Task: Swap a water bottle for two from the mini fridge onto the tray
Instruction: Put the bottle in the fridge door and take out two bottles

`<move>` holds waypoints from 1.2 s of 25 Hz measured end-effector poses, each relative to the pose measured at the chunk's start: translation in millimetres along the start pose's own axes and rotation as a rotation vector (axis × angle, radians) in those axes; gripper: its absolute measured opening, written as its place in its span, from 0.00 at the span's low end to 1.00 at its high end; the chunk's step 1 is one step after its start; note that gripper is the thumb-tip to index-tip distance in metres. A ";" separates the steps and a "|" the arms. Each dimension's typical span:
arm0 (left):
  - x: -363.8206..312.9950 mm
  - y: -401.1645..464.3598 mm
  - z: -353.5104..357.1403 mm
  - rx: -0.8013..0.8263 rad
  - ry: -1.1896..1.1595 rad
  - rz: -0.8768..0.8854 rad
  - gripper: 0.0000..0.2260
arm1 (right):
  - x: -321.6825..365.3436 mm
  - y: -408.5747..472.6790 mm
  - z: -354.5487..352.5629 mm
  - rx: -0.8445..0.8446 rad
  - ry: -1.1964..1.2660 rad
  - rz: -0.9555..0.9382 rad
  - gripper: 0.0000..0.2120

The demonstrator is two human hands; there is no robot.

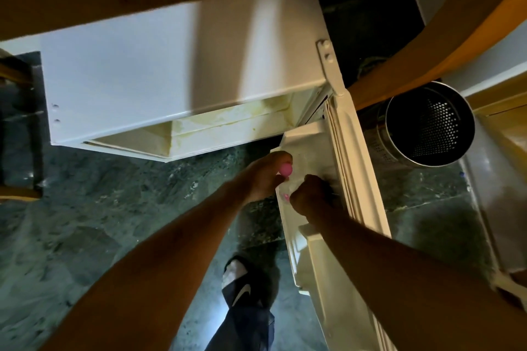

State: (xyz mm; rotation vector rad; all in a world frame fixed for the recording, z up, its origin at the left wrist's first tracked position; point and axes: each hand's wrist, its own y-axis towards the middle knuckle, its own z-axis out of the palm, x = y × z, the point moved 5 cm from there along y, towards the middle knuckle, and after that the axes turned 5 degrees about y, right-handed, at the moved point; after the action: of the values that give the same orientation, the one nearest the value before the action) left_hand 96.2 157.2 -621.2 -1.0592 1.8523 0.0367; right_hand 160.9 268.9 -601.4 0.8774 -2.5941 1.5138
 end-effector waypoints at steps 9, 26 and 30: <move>-111.2 -146.5 -82.7 -0.577 -0.195 -0.060 0.17 | 39.4 -152.1 -97.6 -0.016 -0.250 -0.388 0.22; -214.2 -234.6 -32.3 -0.944 -0.240 -0.528 0.10 | -26.8 -169.4 -192.1 0.331 -1.126 -0.790 0.18; -198.6 -255.6 -25.0 -0.981 -0.238 -0.598 0.10 | -52.7 -166.6 -160.3 0.336 -1.116 -0.778 0.17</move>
State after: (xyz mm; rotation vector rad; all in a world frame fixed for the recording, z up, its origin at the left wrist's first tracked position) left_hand 281.8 115.6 -358.1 -2.1284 1.1986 0.7387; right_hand 241.9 359.9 -397.9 2.9673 -1.8008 1.3721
